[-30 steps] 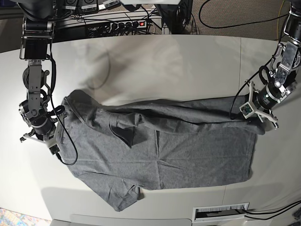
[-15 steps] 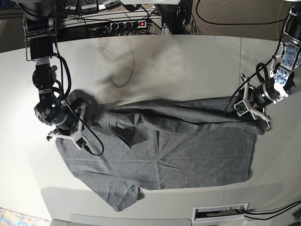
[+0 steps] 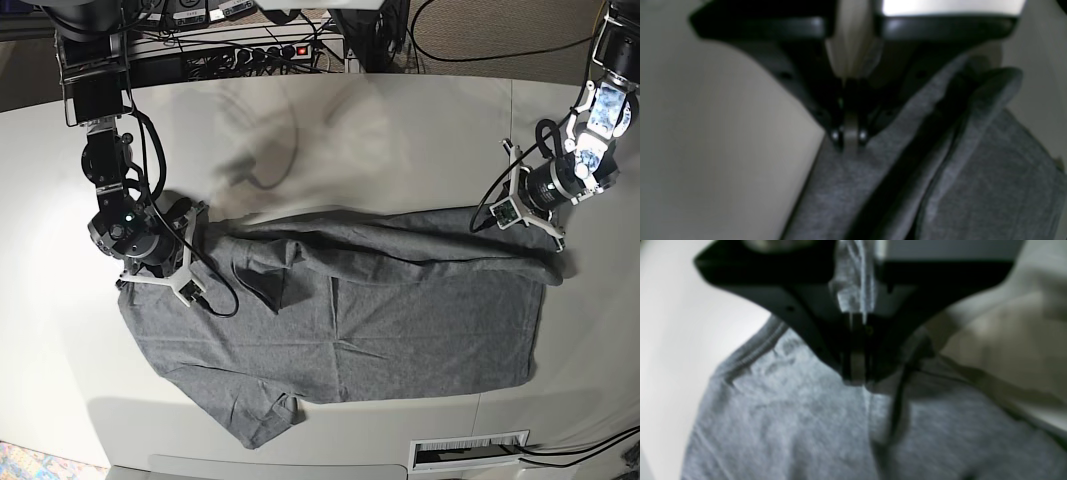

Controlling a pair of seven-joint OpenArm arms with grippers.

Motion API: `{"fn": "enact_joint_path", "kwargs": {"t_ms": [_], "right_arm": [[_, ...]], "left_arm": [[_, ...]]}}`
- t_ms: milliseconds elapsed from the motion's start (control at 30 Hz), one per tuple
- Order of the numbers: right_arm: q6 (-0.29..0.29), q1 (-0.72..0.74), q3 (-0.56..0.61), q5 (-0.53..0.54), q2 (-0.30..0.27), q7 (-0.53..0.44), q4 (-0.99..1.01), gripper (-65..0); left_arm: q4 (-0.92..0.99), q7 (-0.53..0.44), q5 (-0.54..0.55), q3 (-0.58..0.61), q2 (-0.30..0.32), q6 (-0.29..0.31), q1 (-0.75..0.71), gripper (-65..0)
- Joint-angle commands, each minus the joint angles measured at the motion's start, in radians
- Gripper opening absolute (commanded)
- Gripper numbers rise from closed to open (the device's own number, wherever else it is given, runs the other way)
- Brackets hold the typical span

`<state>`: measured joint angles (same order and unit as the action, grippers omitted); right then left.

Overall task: Fold the T-shirt properly
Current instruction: 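Lower the folded shoulder edge onto the shirt body with both grippers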

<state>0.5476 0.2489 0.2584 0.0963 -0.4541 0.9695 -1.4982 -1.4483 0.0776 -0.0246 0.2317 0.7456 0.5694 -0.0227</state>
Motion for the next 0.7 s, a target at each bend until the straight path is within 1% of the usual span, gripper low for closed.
{"fn": "enact_joint_path", "kwargs": {"t_ms": [0, 100, 133, 167, 233, 267, 300, 433, 567, 667], "right_arm": [[-0.004, 0.024, -0.009, -0.022, -0.018, -0.008, -0.014, -65.0], [-0.004, 0.037, -0.009, -0.029, -0.017, -0.018, -0.014, -65.0], [-0.004, 0.04, -0.009, -0.028, -0.017, -0.034, -0.014, -63.7], [-0.004, 0.043, -0.009, -0.028, -0.017, -0.046, -0.014, -58.9], [-0.005, 0.052, -0.009, -0.025, -0.016, -0.062, -0.014, -46.3], [-0.005, 0.056, -0.009, -0.022, -0.016, -0.071, -0.014, -41.1], [-0.004, 0.058, -0.009, -0.017, -0.016, -0.076, -0.014, -38.5], [-0.003, 0.061, -0.009, 0.005, -0.013, -0.08, -0.011, -38.3], [-0.002, 0.062, -0.009, 0.002, 0.003, -0.102, 0.039, -38.4], [-0.003, 0.065, -0.009, -0.019, 0.003, -0.124, 0.097, -38.5]], "left_arm": [[-0.008, -0.001, 0.001, -0.005, 0.017, 0.019, -0.013, -65.0], [-0.009, -0.043, -0.041, -0.005, 0.016, 0.015, -0.037, -65.0], [-0.009, -0.053, -0.053, -0.005, 0.016, 0.016, -0.04, -65.0], [-0.009, -0.053, -0.054, -0.005, 0.016, 0.016, -0.041, -65.0], [-0.009, -0.049, -0.053, -0.005, 0.017, 0.016, -0.041, -65.0], [-0.009, -0.049, -0.053, -0.005, 0.017, 0.016, -0.042, -65.0], [-0.009, -0.049, -0.053, -0.005, 0.017, 0.016, -0.042, -65.0], [-0.009, -0.05, -0.05, -0.005, 0.017, 0.016, -0.042, -65.0], [-0.009, -0.052, -0.05, -0.005, 0.017, 0.016, -0.041, -65.0], [-0.009, -0.053, -0.05, -0.005, 0.017, 0.016, -0.041, -65.0]]}}
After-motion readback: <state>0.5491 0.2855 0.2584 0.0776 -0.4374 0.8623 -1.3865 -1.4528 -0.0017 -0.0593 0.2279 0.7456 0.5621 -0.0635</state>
